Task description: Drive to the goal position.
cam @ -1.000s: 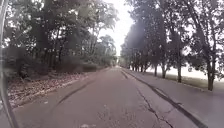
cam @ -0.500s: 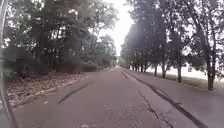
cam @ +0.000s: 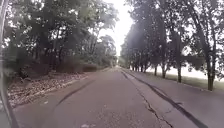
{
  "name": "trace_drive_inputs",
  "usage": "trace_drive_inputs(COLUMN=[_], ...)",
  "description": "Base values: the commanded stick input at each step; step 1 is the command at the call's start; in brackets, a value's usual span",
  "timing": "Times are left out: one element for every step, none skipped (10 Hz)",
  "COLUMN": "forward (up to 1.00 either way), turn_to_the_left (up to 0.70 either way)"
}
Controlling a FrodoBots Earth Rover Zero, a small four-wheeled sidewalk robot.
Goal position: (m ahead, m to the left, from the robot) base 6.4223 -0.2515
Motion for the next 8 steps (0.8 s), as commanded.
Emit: trace_drive_inputs(forward=[0.07, 0.07, 0.07, 0.07, 0.07, 0.07, 0.07, 0.07], turn_to_the_left=[0.00, 0.00, 0.00, 0.00, 0.00, 0.00, 0.00, 0.00])
